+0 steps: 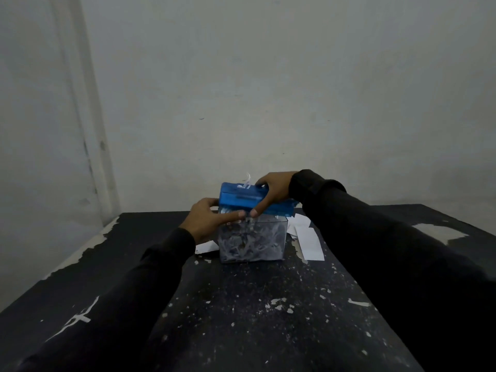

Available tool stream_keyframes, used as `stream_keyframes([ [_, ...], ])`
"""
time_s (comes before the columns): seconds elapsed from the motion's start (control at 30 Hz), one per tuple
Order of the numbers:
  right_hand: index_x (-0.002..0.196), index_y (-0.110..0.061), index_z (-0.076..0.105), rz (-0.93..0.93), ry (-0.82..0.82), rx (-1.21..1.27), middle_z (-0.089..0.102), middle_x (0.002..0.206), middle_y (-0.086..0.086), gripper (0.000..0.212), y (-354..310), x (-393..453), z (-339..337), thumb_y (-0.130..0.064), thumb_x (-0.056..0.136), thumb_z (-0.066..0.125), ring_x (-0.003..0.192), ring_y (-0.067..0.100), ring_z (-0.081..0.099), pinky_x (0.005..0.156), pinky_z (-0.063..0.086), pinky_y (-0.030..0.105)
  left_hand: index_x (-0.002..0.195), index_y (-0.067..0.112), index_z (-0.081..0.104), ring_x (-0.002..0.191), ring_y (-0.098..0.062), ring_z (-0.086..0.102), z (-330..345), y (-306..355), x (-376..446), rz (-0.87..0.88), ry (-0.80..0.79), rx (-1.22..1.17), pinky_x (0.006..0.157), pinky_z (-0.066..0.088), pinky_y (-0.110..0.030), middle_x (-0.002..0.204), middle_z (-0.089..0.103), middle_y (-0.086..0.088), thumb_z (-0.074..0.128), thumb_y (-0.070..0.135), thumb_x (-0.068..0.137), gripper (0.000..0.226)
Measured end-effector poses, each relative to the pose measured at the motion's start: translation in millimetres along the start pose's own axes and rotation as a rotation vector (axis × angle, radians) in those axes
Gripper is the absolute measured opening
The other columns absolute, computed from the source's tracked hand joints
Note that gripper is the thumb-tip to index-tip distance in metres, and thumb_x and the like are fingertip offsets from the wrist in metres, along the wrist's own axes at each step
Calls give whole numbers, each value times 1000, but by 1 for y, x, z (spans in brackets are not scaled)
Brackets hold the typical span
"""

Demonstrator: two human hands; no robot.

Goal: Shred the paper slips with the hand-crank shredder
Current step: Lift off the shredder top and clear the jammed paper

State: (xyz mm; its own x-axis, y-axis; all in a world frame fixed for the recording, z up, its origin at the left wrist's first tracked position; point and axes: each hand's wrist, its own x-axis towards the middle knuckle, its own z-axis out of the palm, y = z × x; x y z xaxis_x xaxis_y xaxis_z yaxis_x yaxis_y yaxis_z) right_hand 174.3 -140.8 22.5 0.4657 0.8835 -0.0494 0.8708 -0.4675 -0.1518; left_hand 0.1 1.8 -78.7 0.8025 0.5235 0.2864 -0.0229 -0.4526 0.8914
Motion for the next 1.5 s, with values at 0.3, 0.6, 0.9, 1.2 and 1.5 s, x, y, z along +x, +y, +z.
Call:
stream_keyframes([
  [0.3, 149, -22, 46, -2, 6, 86, 51, 146, 0, 109, 3, 0, -2, -72, 60, 83, 123, 22, 53, 112, 42, 42, 112, 8, 70, 93, -15, 69, 14, 10, 9, -39, 130, 60, 62, 50, -13, 90, 69, 6, 69, 11, 96, 17],
  [0.6, 147, -21, 49, 24, 30, 183, 57, 139, 1, 110, 24, -10, -7, -73, 56, 82, 112, 21, 57, 108, 45, 40, 113, 21, 77, 105, -24, 65, 24, 30, 25, 114, -27, 751, 94, 52, -36, 119, 73, -3, 76, 40, 89, 31],
  [0.9, 148, -20, 49, 30, 75, 260, 59, 138, 3, 104, 57, -28, 2, -71, 62, 77, 111, 22, 58, 106, 45, 39, 112, 13, 77, 98, -21, 67, 45, 38, 50, 1, -252, 816, 84, 49, -28, 116, 74, -6, 76, 33, 90, 30],
  [1.2, 145, -26, 51, 34, 105, 396, 59, 133, 2, 88, 74, -45, -9, -64, 69, 75, 115, 24, 58, 102, 49, 44, 106, 24, 67, 101, -21, 64, 57, 47, 59, 37, -255, 884, 90, 51, -34, 105, 67, 3, 83, 36, 82, 31],
  [1.5, 143, -23, 52, 65, 142, 543, 59, 130, 4, 77, 97, -48, 13, -57, 78, 74, 118, 28, 56, 96, 50, 43, 118, 22, 76, 104, -17, 64, 55, 73, 58, -57, -510, 993, 96, 48, -29, 111, 71, 4, 65, 45, 97, 34],
])
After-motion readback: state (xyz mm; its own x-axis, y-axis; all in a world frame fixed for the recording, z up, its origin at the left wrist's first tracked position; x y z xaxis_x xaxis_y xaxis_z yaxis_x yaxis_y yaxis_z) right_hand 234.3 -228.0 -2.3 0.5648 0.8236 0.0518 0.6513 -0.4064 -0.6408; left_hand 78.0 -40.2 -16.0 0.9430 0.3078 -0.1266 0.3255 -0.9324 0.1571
